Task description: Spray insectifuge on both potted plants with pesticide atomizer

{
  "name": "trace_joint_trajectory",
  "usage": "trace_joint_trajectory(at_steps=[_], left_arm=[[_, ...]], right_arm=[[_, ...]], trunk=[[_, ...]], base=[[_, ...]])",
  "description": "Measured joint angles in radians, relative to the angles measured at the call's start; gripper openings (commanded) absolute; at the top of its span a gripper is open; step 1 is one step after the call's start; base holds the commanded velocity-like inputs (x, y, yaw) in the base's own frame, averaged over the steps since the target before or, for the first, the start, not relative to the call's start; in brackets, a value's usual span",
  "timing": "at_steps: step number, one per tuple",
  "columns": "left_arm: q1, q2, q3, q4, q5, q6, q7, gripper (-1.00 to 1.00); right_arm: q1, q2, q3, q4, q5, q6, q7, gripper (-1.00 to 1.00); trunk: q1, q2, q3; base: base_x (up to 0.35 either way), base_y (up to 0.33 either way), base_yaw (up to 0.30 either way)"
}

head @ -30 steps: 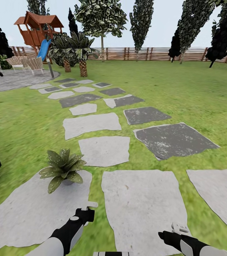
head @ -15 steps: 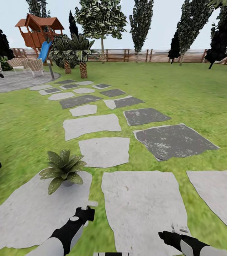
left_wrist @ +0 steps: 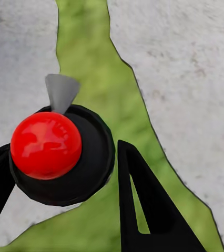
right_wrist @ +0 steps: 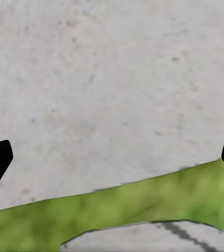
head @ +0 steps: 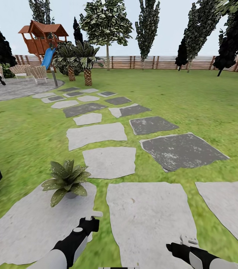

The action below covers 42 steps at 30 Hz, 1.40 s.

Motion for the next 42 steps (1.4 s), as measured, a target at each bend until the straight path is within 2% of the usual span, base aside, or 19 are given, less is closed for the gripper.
trace_joint_trajectory(at_steps=[8, 27, 42], left_arm=[[0.000, 0.000, 0.000, 0.000, 0.000, 0.000, 0.000, -1.00], [0.000, 0.000, 0.000, 0.000, 0.000, 0.000, 0.001, -1.00], [0.000, 0.000, 0.000, 0.001, 0.000, 0.000, 0.000, -1.00]], right_arm=[[0.000, 0.002, -0.001, 0.000, 0.000, 0.000, 0.000, 1.00], [0.000, 0.000, -0.001, 0.000, 0.000, 0.000, 0.000, 1.00], [0.000, -0.001, -0.001, 0.000, 0.000, 0.000, 0.000, 1.00]], trunk=[[0.000, 0.000, 0.000], [0.000, 0.000, 0.000], [0.000, 0.000, 0.000]], base=[[0.052, -0.057, 0.000], [0.163, -0.271, 0.000], [0.008, -0.021, 0.000]])
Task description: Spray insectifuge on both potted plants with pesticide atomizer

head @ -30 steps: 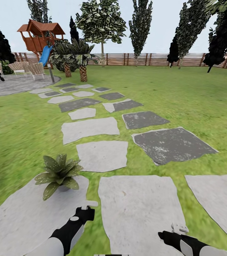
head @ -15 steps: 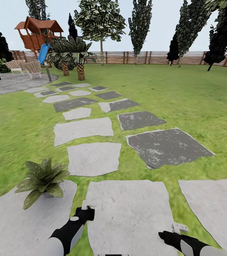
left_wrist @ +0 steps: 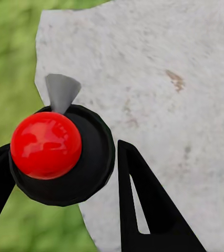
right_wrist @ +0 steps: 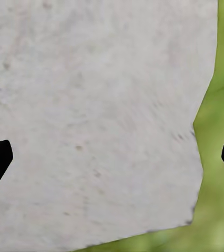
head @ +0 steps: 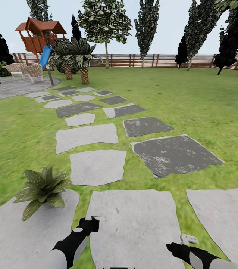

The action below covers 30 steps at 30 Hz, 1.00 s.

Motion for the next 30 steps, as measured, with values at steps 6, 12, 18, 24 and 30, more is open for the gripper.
trace_joint_trajectory(at_steps=[6, 12, 18, 24, 30], left_arm=[[0.000, 0.000, 0.000, 0.001, 0.000, 0.000, 0.000, -1.00], [0.000, 0.000, 0.000, 0.001, 0.000, 0.000, 0.000, -1.00], [0.000, 0.000, 0.000, 0.001, 0.000, 0.000, 0.000, -1.00], [0.000, -0.001, -0.001, 0.001, 0.000, 0.001, -0.001, -1.00], [0.000, -0.008, -0.003, 0.006, -0.001, 0.003, -0.003, -1.00]], right_arm=[[0.000, 0.002, 0.001, 0.000, 0.000, 0.001, 0.000, 1.00], [0.000, 0.007, 0.004, 0.000, 0.000, 0.000, -0.002, 1.00], [0.000, 0.006, 0.002, 0.000, 0.000, -0.001, 0.000, 1.00], [0.000, 0.005, 0.001, 0.000, -0.001, -0.001, 0.001, 1.00], [0.000, 0.006, -0.002, 0.000, -0.004, 0.000, 0.002, 1.00]], trunk=[[-0.011, 0.021, 0.009], [-0.034, 0.063, 0.028], [-0.046, 0.084, 0.038], [-0.046, 0.084, 0.038], [-0.046, 0.084, 0.044]], base=[[0.000, 0.000, 0.000], [0.000, 0.000, 0.000], [0.000, 0.000, 0.000], [0.000, 0.000, 0.000], [0.000, 0.000, 0.000]])
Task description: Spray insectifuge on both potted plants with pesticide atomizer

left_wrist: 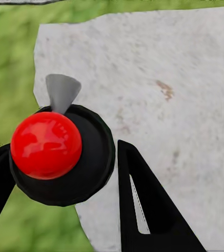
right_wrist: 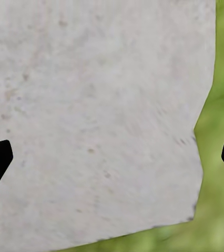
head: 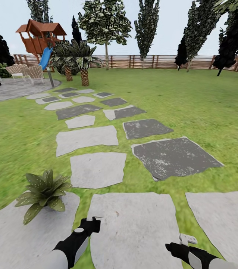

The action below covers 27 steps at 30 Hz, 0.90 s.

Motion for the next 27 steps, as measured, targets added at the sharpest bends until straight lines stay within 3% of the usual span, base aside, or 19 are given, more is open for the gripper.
trace_joint_trajectory(at_steps=[8, 15, 22, 27], left_arm=[[0.000, -0.013, -0.003, -0.009, -0.002, -0.001, 0.004, -1.00], [0.000, -0.019, 0.000, -0.010, 0.002, -0.004, 0.002, -1.00], [0.000, -0.020, 0.002, 0.040, 0.056, -0.035, 0.003, -1.00], [0.000, -0.018, 0.002, 0.040, 0.064, -0.043, 0.004, -1.00]], right_arm=[[0.000, 0.001, 0.006, -0.001, 0.000, -0.001, -0.001, 1.00], [0.000, -0.002, 0.004, -0.001, 0.000, -0.001, -0.002, 1.00], [0.000, -0.004, 0.003, -0.001, 0.000, -0.001, -0.002, 1.00], [0.000, -0.007, 0.003, 0.000, 0.000, -0.001, -0.001, 1.00]], trunk=[[0.000, 0.000, 0.013], [0.000, 0.000, 0.024], [0.000, 0.000, 0.034], [0.000, 0.000, 0.036]], base=[[0.011, -0.007, 0.000], [0.158, -0.211, 0.000], [0.169, -0.277, 0.000], [0.173, -0.283, 0.000]])
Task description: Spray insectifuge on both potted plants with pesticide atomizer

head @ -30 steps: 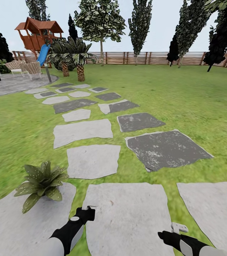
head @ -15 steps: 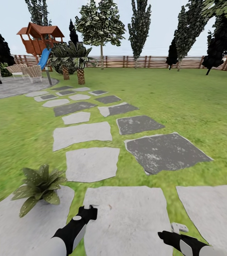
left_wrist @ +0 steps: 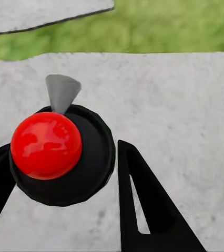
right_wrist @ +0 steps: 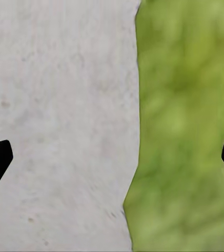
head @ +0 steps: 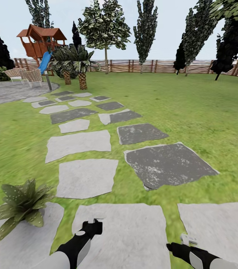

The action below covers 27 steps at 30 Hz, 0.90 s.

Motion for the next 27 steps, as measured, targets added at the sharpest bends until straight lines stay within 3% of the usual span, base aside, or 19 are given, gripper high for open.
trace_joint_trajectory(at_steps=[18, 27], left_arm=[[0.000, 0.035, 0.003, -0.009, 0.000, -0.001, 0.001, -1.00], [0.000, 0.036, 0.002, -0.009, 0.000, -0.001, 0.001, -1.00]], right_arm=[[0.000, 0.000, 0.001, 0.000, 0.000, 0.000, 0.001, 1.00], [0.000, 0.001, 0.002, 0.000, 0.000, 0.000, -0.001, 1.00]], trunk=[[0.000, 0.000, 0.000], [0.000, 0.000, 0.000]], base=[[0.211, -0.284, 0.001], [0.244, -0.268, 0.195]])
